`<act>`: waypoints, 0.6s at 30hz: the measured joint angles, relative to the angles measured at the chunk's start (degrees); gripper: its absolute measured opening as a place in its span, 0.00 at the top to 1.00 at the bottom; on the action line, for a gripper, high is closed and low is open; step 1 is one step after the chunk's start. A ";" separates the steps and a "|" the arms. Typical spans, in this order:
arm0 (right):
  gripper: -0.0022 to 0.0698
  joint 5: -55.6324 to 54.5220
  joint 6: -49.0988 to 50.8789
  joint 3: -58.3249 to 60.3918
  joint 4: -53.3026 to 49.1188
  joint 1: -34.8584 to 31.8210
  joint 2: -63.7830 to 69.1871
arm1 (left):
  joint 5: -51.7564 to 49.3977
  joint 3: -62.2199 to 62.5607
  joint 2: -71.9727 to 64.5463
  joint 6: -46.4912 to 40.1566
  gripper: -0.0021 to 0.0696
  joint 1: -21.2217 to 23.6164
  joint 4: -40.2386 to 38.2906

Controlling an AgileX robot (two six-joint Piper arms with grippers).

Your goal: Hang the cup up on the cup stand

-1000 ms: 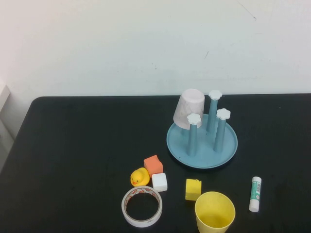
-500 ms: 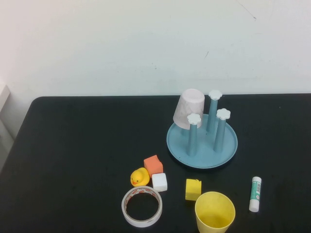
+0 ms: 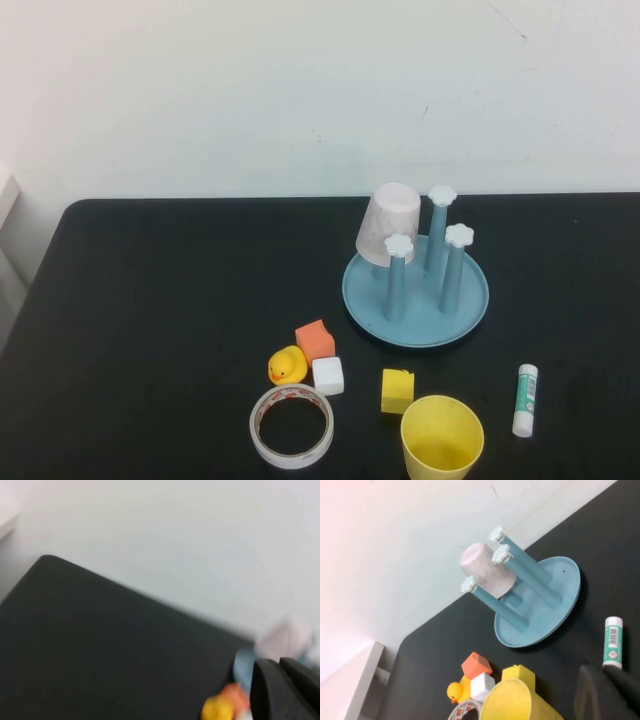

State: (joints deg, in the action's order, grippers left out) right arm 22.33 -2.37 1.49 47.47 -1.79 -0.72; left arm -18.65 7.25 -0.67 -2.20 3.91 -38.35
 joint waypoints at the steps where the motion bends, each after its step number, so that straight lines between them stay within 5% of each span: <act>1: 0.97 0.00 -0.30 0.00 0.00 0.00 0.00 | -3.98 3.31 -1.85 -3.56 0.97 0.00 1.54; 7: 0.97 0.21 -2.80 0.00 0.00 0.00 0.00 | -19.88 20.54 -19.16 -16.27 0.97 -2.44 7.75; 18: 0.97 0.41 -4.87 0.00 0.00 0.00 0.00 | -27.58 38.03 -49.95 -26.03 0.97 -19.94 15.76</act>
State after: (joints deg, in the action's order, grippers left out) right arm 22.74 -7.24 1.49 47.47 -1.79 -0.72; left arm -46.22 45.28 -50.62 -28.23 -16.03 -22.59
